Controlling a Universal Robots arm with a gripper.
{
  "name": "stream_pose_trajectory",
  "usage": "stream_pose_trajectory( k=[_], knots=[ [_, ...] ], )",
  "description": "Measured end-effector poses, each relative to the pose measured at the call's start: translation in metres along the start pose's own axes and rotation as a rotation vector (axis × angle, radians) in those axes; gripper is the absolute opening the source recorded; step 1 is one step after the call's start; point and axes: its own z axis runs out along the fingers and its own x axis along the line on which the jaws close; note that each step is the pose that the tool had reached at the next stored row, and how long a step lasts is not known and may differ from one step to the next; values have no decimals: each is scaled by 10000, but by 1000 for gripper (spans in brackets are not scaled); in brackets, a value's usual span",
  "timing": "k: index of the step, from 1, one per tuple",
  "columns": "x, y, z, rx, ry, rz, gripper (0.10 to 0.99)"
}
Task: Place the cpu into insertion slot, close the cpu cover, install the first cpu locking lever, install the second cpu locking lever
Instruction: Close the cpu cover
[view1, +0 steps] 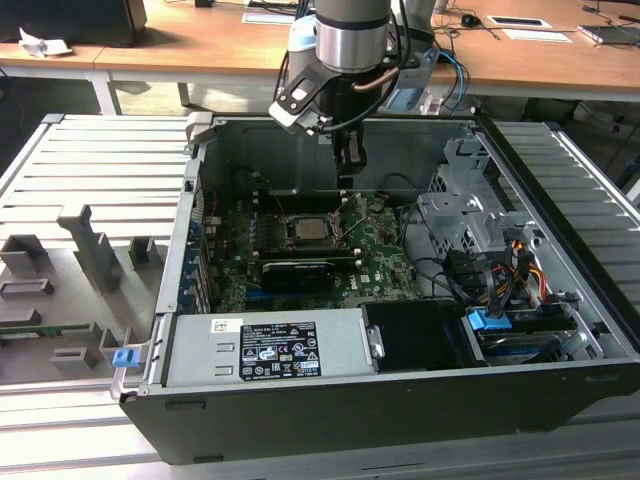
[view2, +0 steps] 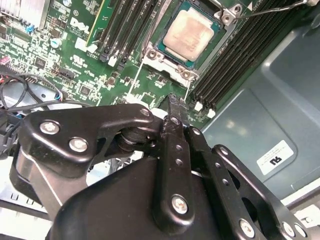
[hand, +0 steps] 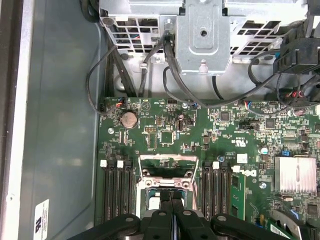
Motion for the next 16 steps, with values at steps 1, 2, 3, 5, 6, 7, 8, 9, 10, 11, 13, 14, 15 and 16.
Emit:
stream_pose_trajectory(
  k=[1,2,3,5,6,7,8,9,10,11,13,14,15,16],
  knots=[
    [0,0,2,0,0,0,106],
    [0,0,3,0,0,0,106],
    [0,0,4,0,1,1,106],
    [0,0,6,0,0,0,106],
    [0,0,7,0,0,0,106],
    [0,0,8,0,1,0,106],
    [0,-1,9,0,0,0,106],
    [0,0,10,0,1,0,106],
    [0,-1,11,0,1,0,106],
    [0,0,13,0,1,0,106],
    [0,0,17,0,1,0,106],
    [-1,0,19,0,1,0,106],
    [-5,1,23,0,1,0,106],
    [-6,4,33,-1,2,-1,106]
  ],
)
